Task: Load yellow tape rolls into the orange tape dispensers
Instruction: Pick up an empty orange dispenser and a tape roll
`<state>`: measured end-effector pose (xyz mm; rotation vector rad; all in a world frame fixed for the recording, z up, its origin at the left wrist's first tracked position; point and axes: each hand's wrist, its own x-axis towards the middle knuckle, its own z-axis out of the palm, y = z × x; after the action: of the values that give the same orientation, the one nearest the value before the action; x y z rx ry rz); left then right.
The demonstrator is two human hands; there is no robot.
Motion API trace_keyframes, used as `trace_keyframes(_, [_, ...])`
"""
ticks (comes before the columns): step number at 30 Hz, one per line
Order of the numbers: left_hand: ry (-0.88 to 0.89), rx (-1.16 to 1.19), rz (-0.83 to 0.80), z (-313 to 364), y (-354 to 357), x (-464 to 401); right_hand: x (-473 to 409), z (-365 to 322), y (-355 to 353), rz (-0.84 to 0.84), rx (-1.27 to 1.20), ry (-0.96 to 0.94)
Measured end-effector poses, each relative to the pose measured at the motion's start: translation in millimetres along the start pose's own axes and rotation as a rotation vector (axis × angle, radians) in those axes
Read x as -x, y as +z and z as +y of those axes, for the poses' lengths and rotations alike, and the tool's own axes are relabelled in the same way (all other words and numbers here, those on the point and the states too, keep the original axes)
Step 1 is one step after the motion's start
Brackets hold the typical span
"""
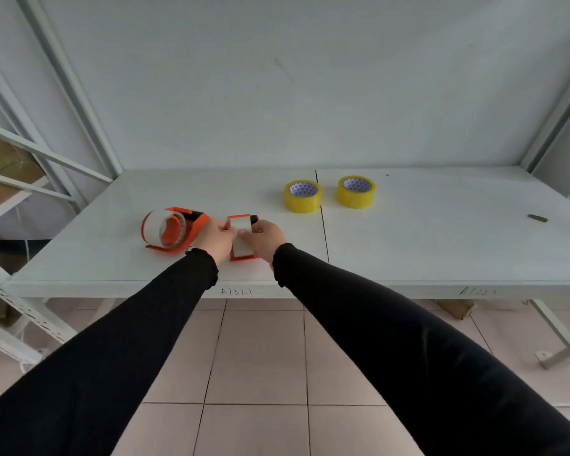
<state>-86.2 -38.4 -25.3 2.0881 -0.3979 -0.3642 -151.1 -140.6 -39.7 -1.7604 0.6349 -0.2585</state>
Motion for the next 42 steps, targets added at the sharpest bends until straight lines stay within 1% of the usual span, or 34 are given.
trace_keyframes(2, [-0.169,0.375,-0.054,6,16,8,0,8,-17,0.003,0.006,-0.006])
trace_keyframes(3, [-0.234,0.516,-0.065,9,23,12,-1,13,-25,-0.002,0.003,-0.011])
trace_keyframes(5, [-0.303,0.666,-0.064,14,36,17,-2,23,-41,-0.007,0.008,-0.032])
trace_keyframes(12, [-0.277,0.780,-0.070,21,72,24,4,46,-79,0.042,-0.070,-0.158])
trace_keyframes(17, [-0.150,0.859,-0.104,31,78,36,10,45,-102,0.083,-0.139,-0.216])
trace_keyframes(21, [-0.038,0.831,-0.099,45,79,51,22,40,-118,0.097,-0.191,-0.229])
trace_keyframes(24, [-0.014,0.865,-0.118,50,78,58,28,45,-133,0.131,-0.231,-0.229])
trace_keyframes(28, [-0.002,0.864,-0.183,51,84,58,32,55,-170,0.236,-0.235,-0.177])
trace_keyframes(32, [-0.047,0.934,-0.311,57,98,54,26,76,-239,0.450,-0.055,-0.157])
trace_keyframes(34, [-0.070,0.959,-0.380,60,107,53,25,89,-278,0.560,0.104,-0.124])
trace_keyframes(36, [-0.049,0.948,-0.414,63,116,54,29,100,-313,0.638,0.305,-0.071])
trace_keyframes(39, [-0.014,0.937,-0.445,68,127,53,34,123,-360,0.701,0.591,0.081])
trace_keyframes(42, [-0.007,0.929,-0.458,70,135,52,37,139,-390,0.737,0.745,0.181])
